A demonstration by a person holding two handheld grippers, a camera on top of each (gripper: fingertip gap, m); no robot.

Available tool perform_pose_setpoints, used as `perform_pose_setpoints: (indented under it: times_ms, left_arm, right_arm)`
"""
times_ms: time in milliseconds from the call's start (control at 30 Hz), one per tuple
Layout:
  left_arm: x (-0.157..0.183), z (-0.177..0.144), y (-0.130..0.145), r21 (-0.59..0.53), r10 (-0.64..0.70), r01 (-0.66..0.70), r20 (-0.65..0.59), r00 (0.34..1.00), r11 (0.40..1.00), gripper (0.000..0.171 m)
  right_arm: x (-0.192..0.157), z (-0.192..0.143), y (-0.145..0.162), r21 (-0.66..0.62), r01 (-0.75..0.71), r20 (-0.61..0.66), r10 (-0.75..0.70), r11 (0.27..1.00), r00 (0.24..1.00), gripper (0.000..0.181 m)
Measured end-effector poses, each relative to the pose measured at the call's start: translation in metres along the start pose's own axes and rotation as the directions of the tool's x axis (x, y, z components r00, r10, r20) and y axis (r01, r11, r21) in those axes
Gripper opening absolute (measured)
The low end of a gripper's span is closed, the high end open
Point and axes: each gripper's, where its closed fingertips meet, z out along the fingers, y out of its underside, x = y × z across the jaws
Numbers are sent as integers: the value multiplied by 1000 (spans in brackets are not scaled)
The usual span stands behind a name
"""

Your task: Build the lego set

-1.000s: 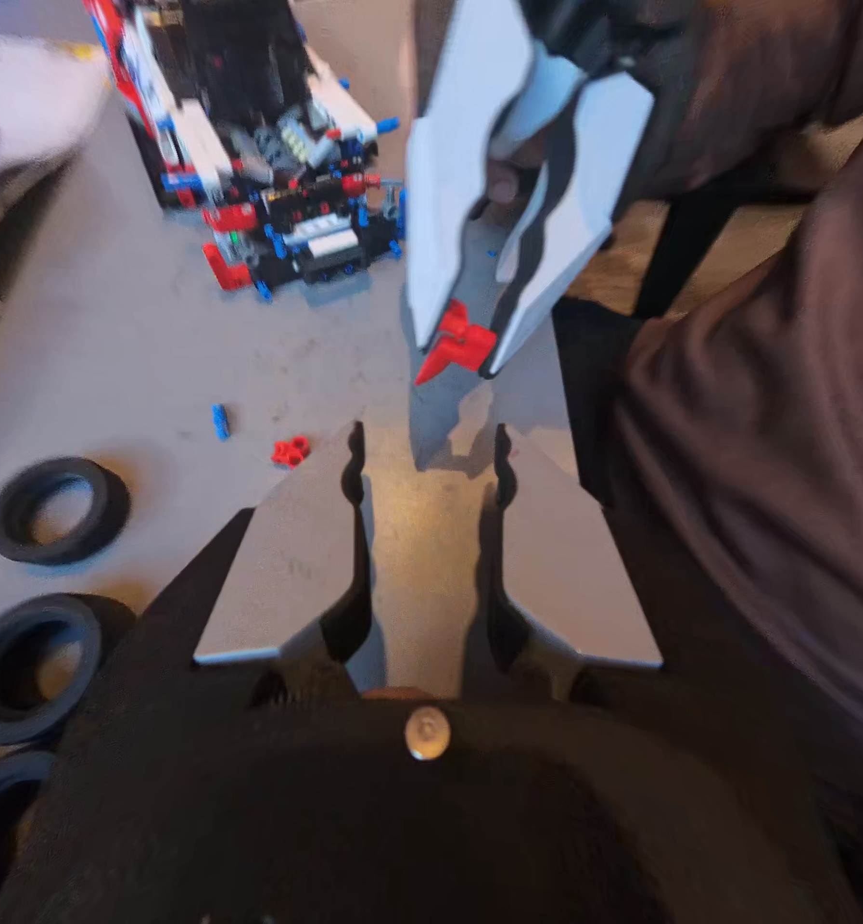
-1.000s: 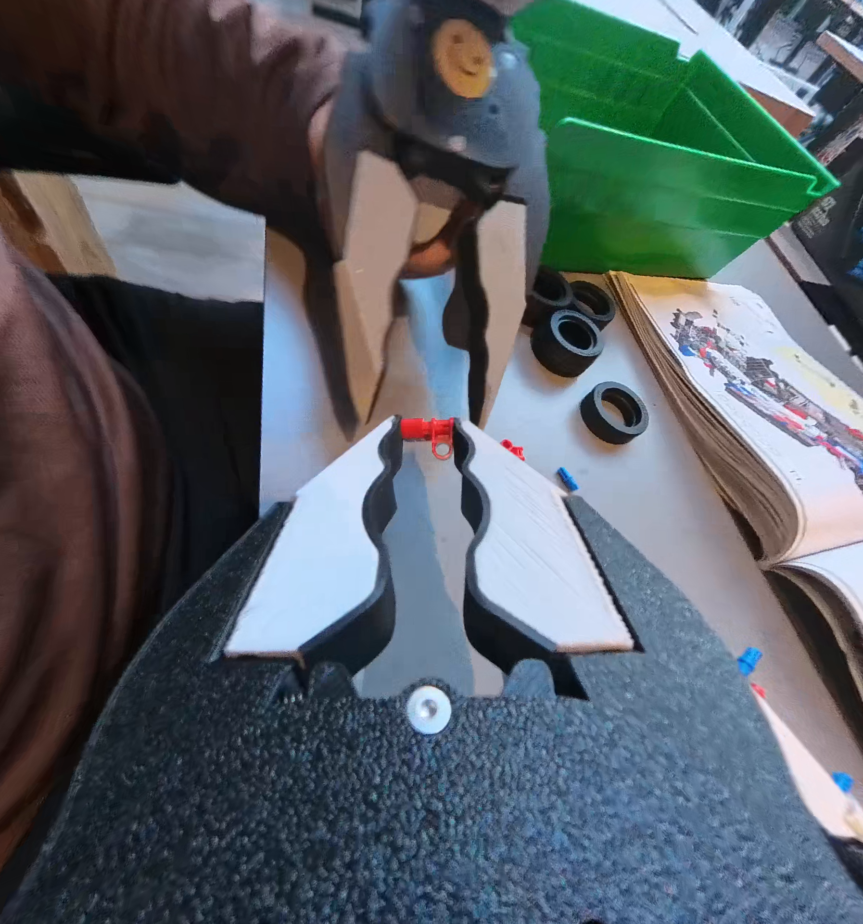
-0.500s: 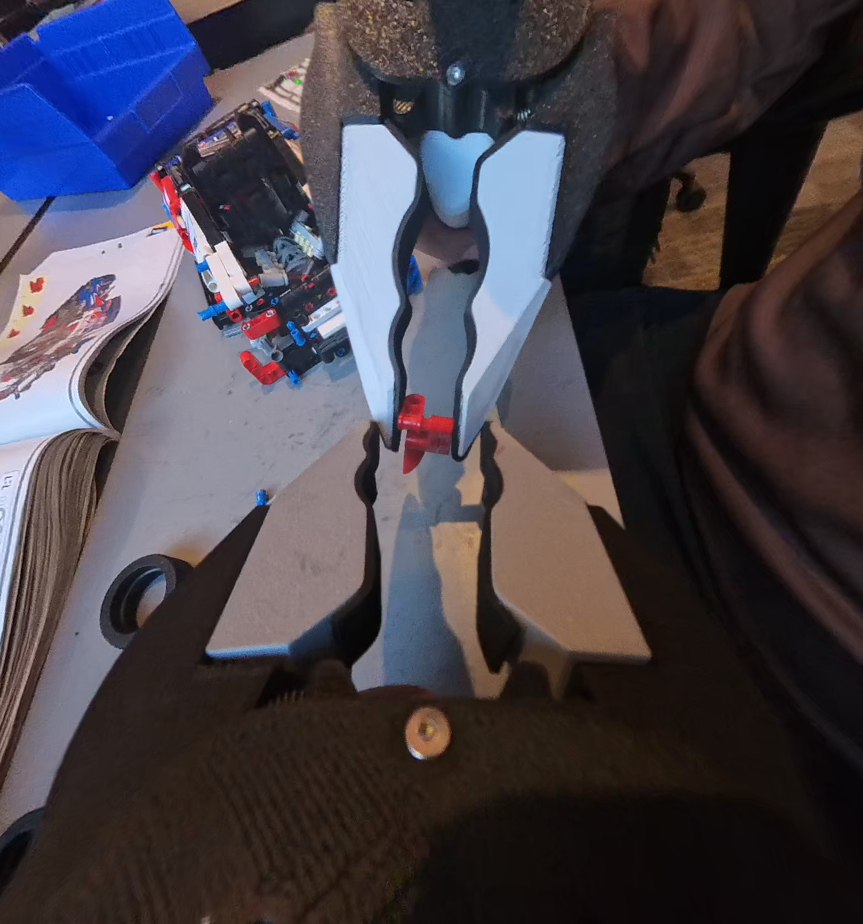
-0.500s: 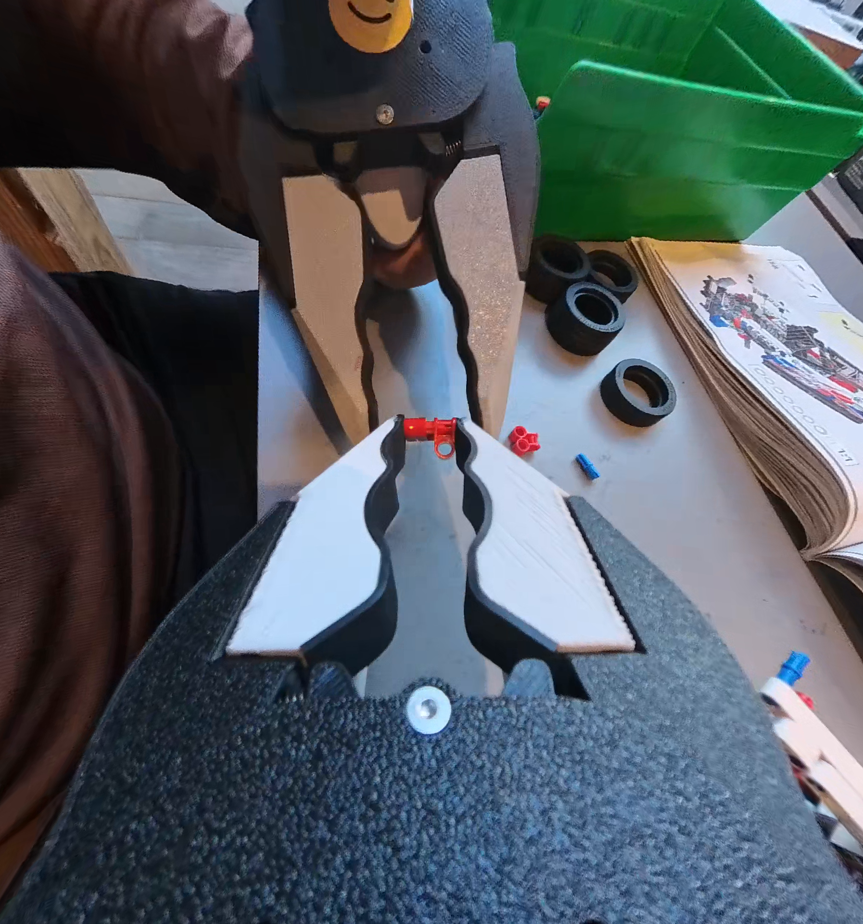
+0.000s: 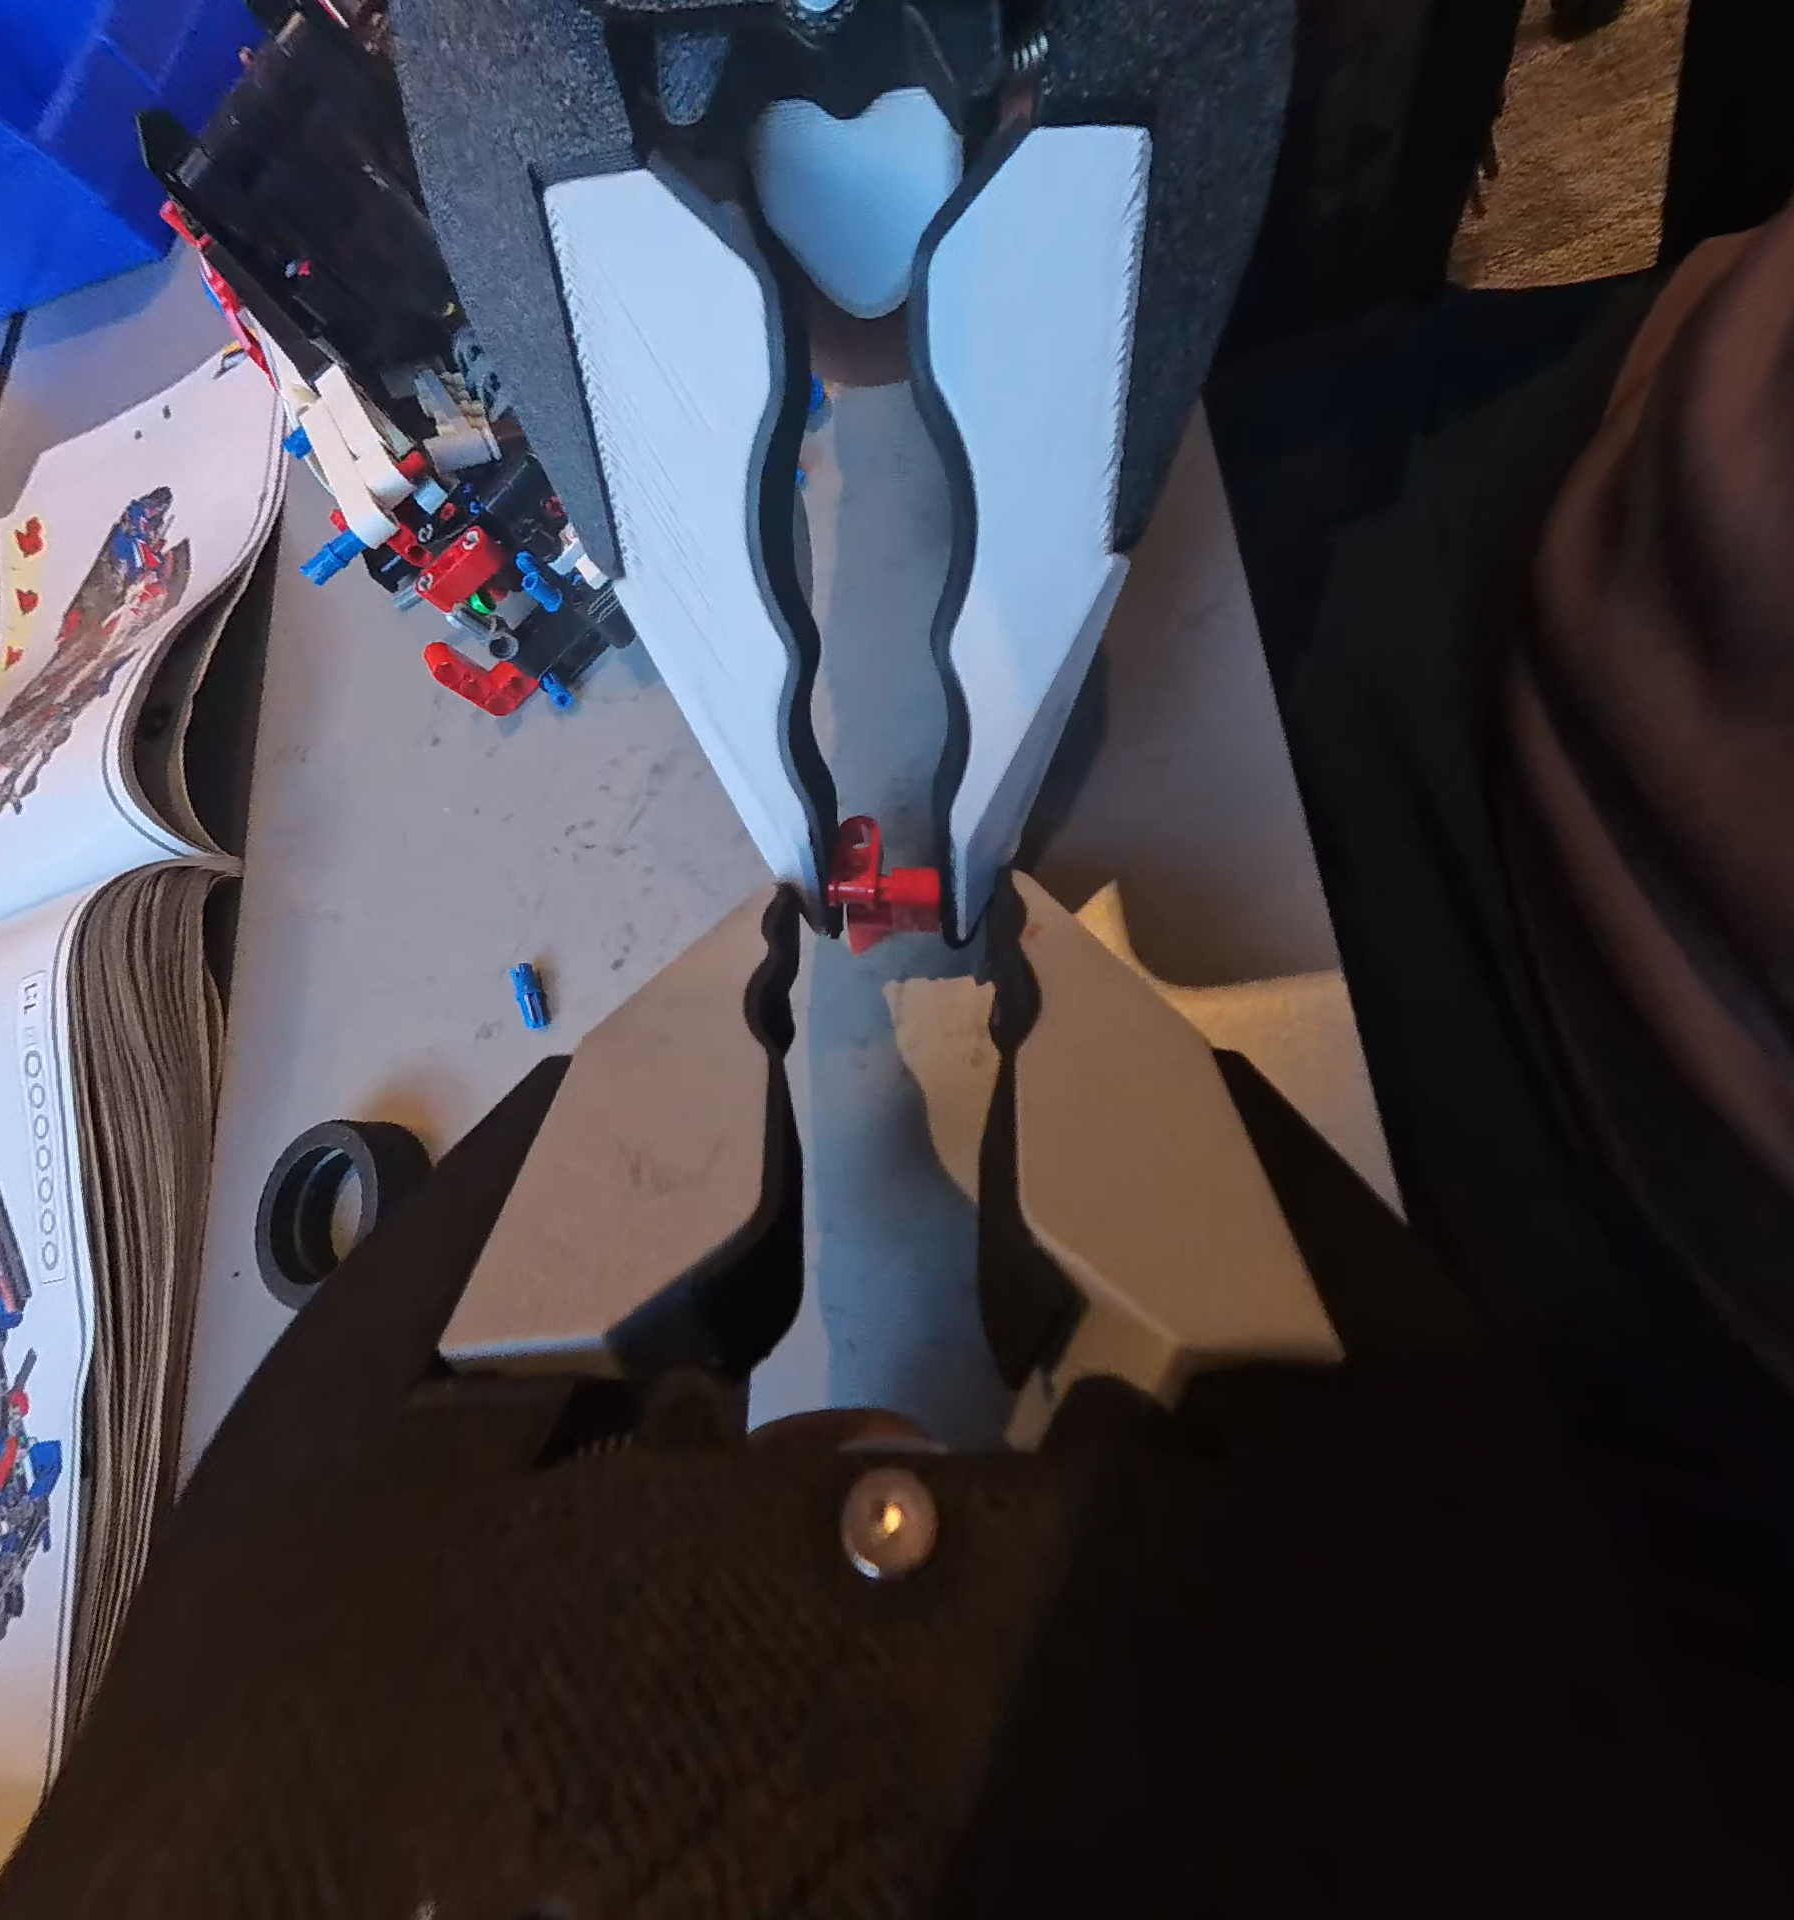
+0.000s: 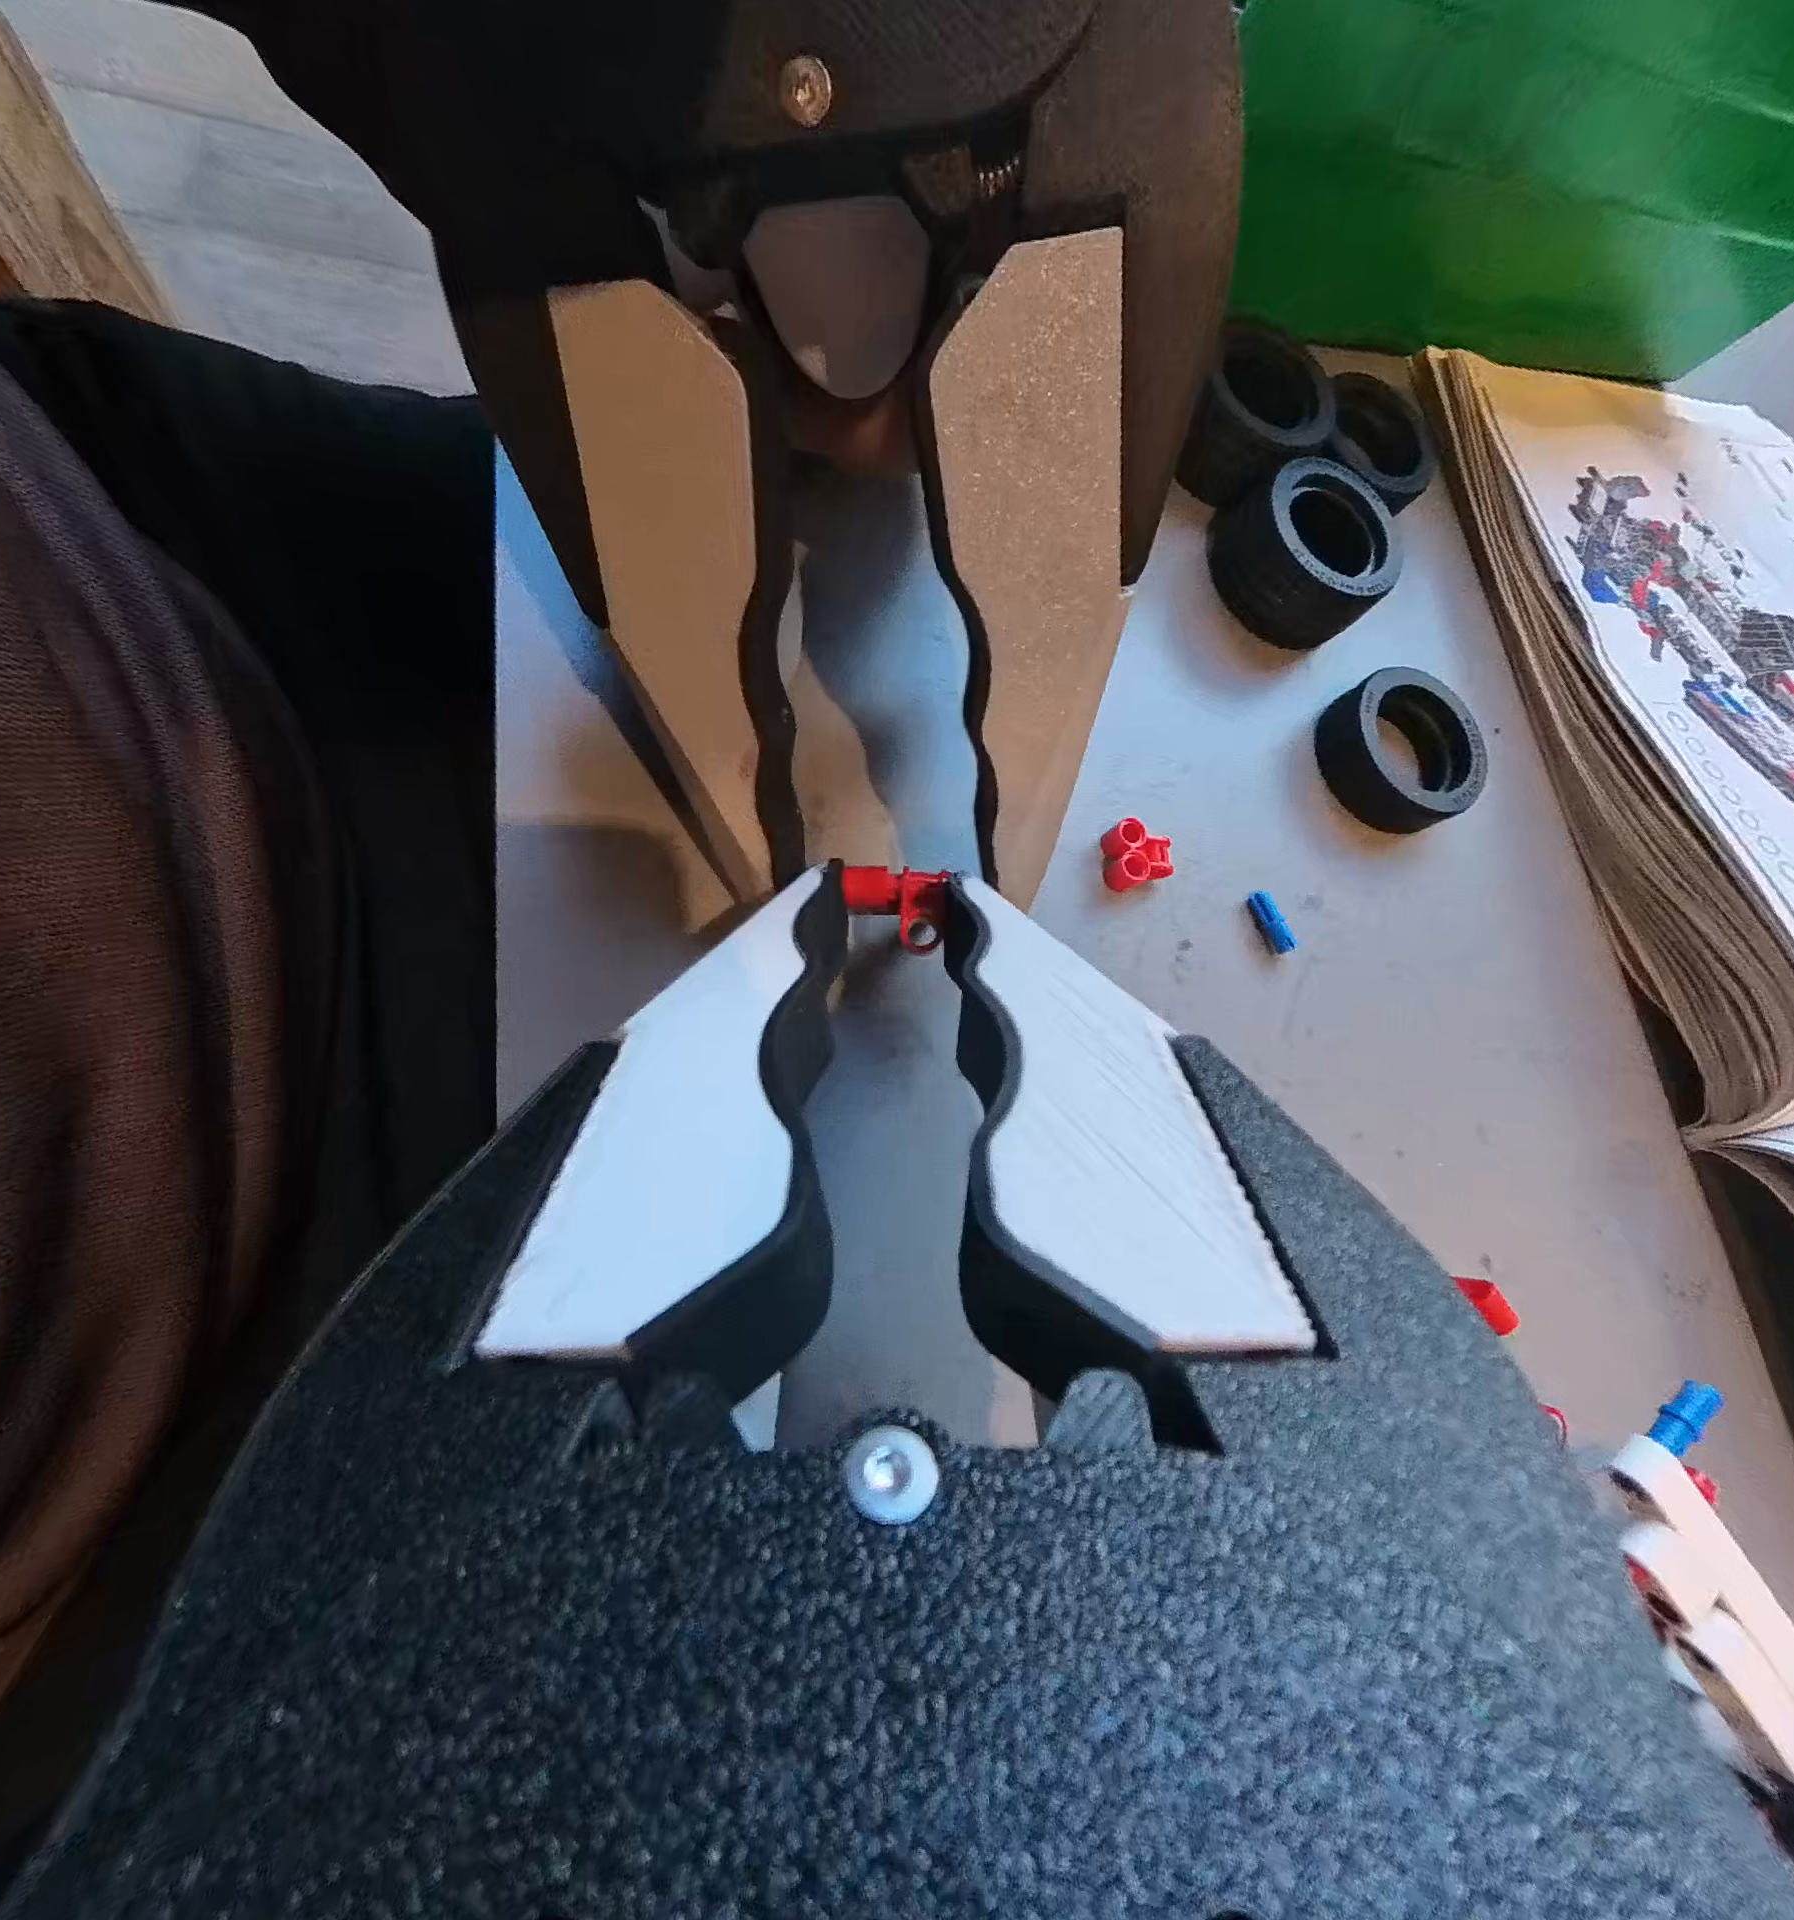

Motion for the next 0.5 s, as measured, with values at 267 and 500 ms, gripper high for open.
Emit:
perform_pose_setpoints:
  times_ms: [267, 500]
  left_arm:
    - [-21, -17, -4, 120, -161, 156, 28, 987, 980, 32]
    - [-45, -29, -26, 130, 2, -61, 414, 910, 990, 18]
  right_arm:
    - [23, -34, -34, 299, -207, 10, 214, 932, 977, 19]
    - [22, -43, -41, 406, -201, 43, 201, 891, 979, 19]
